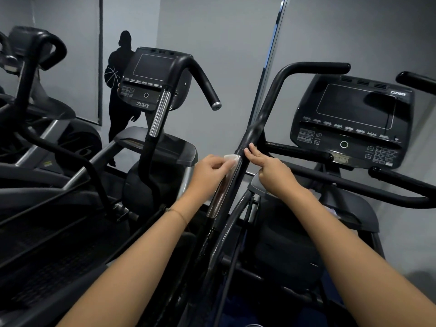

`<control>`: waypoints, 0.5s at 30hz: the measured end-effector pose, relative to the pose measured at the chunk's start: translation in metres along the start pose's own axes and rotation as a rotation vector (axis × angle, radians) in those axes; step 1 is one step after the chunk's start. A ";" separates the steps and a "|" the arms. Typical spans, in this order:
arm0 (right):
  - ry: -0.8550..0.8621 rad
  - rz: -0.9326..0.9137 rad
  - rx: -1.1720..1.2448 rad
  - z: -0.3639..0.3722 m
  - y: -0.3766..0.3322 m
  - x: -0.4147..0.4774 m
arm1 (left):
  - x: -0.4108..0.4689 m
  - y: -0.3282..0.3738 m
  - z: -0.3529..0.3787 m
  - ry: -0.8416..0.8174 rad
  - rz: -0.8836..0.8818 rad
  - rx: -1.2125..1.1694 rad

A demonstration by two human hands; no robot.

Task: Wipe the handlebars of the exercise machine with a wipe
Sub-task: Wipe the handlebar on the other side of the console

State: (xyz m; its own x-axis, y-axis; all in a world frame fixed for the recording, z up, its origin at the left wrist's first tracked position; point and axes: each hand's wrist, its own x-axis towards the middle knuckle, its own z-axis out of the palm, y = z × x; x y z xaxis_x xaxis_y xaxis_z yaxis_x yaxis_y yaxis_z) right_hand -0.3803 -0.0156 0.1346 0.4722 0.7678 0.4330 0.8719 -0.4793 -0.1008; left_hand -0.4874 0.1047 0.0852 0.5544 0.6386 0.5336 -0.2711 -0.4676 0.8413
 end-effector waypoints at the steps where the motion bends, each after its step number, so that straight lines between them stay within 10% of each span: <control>1: 0.002 0.000 0.013 0.001 0.001 0.000 | -0.003 -0.001 -0.001 0.003 -0.003 0.012; 15: 0.029 -0.005 0.081 0.007 0.005 0.000 | -0.016 0.025 0.020 0.080 -0.067 0.287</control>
State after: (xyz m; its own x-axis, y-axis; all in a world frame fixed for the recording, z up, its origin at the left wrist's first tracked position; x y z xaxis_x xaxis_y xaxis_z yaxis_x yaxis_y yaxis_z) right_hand -0.3750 -0.0152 0.1274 0.4645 0.7570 0.4596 0.8826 -0.4383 -0.1701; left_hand -0.4872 0.0710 0.0960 0.4968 0.7147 0.4924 0.0040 -0.5692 0.8222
